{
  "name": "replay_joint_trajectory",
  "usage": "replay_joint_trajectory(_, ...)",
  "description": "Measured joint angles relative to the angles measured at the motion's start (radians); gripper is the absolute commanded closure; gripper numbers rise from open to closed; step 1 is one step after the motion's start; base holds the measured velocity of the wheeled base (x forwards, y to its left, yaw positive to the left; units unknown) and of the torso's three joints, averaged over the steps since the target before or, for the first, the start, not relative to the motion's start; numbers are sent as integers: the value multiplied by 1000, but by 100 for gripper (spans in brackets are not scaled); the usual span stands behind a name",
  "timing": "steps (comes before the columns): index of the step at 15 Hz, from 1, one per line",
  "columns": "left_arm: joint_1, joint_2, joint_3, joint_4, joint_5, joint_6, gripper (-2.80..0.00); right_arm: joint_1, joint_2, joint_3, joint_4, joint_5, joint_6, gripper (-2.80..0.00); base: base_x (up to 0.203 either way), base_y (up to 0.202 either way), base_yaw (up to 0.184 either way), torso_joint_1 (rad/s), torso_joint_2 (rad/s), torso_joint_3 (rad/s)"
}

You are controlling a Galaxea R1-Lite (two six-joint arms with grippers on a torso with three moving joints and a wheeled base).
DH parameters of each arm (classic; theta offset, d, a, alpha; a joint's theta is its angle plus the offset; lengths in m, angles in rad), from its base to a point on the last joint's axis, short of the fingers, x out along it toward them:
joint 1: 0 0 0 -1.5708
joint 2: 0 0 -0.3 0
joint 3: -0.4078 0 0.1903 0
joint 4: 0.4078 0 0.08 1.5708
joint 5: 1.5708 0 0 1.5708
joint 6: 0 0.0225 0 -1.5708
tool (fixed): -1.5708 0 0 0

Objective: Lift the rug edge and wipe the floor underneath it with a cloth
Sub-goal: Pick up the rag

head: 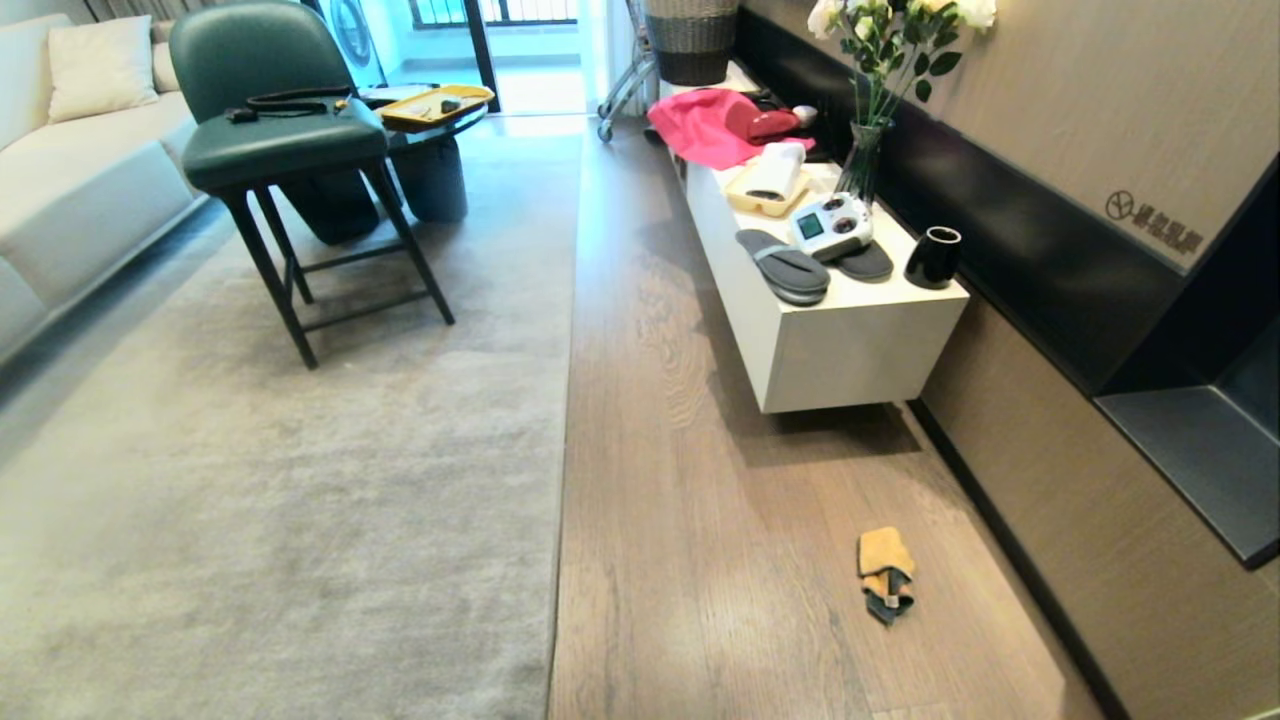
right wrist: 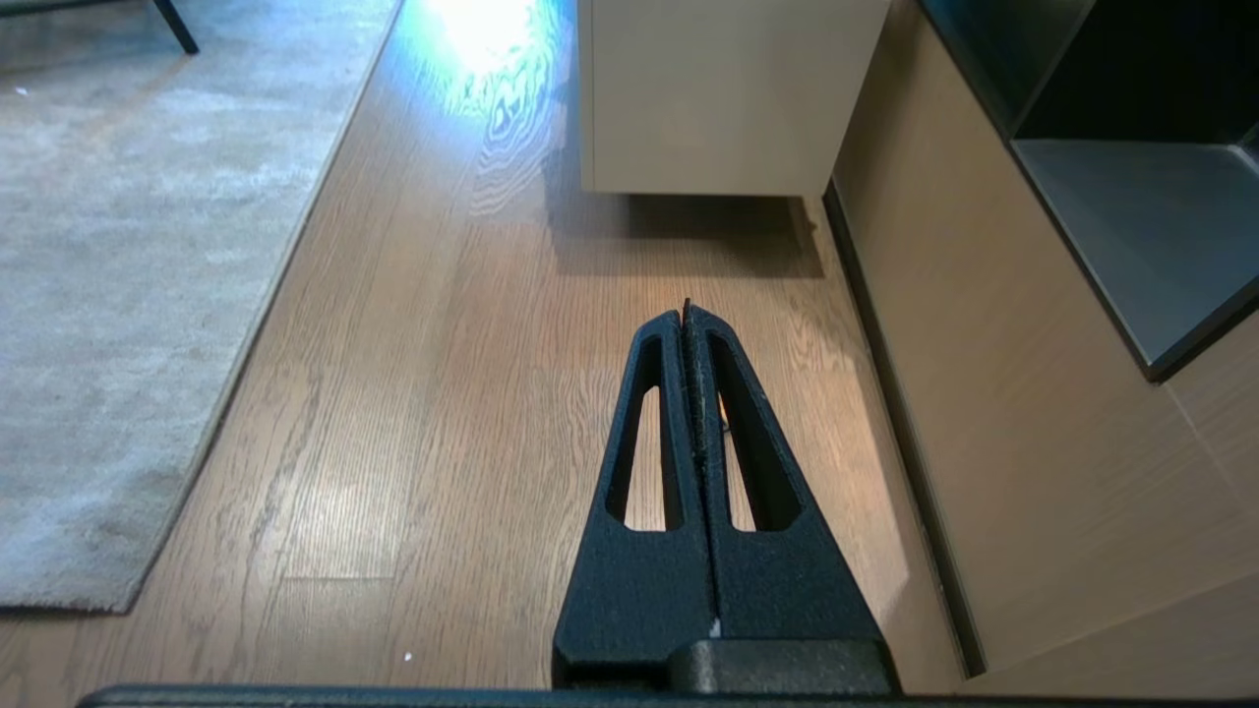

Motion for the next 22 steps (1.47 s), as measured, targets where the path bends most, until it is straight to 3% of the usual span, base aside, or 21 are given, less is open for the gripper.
replay_joint_trajectory(22,0,0,0,0,0,0,0,0,0,0,0,0,0,0,0,0,0,4,2,-196)
